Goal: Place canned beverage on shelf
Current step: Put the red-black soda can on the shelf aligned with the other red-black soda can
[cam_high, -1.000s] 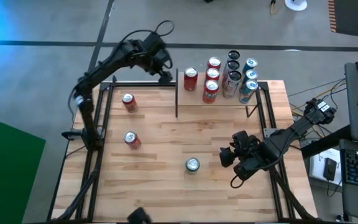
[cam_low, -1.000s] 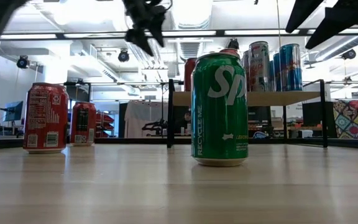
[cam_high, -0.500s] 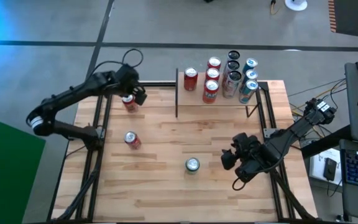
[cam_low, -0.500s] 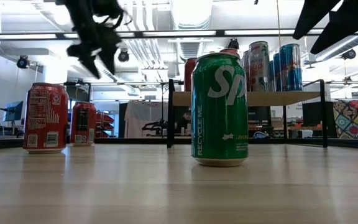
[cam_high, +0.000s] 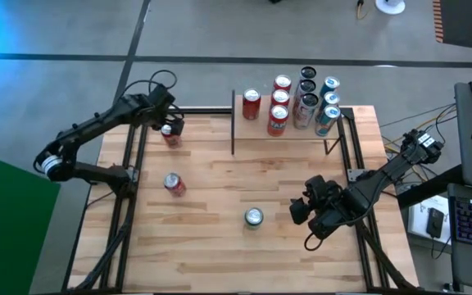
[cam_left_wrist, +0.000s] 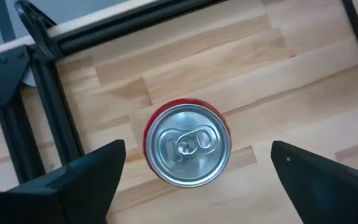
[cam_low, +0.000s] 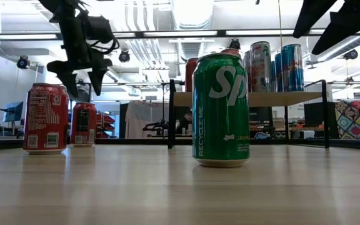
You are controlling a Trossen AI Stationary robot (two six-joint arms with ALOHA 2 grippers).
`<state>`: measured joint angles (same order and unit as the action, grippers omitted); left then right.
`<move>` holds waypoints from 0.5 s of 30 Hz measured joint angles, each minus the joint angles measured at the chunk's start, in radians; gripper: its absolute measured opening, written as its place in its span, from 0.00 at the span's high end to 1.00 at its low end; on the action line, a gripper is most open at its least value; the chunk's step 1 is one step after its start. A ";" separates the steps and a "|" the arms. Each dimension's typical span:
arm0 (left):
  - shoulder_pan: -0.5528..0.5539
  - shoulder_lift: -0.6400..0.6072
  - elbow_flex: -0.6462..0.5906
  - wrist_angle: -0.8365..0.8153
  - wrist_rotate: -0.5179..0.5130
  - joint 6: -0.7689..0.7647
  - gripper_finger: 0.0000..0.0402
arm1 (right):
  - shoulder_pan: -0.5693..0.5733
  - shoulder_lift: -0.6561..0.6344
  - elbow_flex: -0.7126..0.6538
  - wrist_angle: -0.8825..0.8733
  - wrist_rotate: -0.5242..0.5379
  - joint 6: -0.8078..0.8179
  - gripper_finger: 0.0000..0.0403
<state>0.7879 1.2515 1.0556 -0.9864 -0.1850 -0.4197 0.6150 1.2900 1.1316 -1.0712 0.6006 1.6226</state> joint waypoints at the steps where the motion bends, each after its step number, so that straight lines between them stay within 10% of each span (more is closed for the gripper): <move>1: 0.000 0.006 -0.001 0.002 0.004 -0.003 0.03 | 0.000 0.000 0.000 0.001 0.000 0.000 0.39; 15: 0.029 0.150 -0.056 0.045 0.064 0.039 0.12 | 0.000 0.000 0.000 0.007 0.001 0.008 0.39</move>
<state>0.8169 1.4017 1.0000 -0.9413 -0.1211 -0.3809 0.6147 1.2900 1.1316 -1.0641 0.6014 1.6310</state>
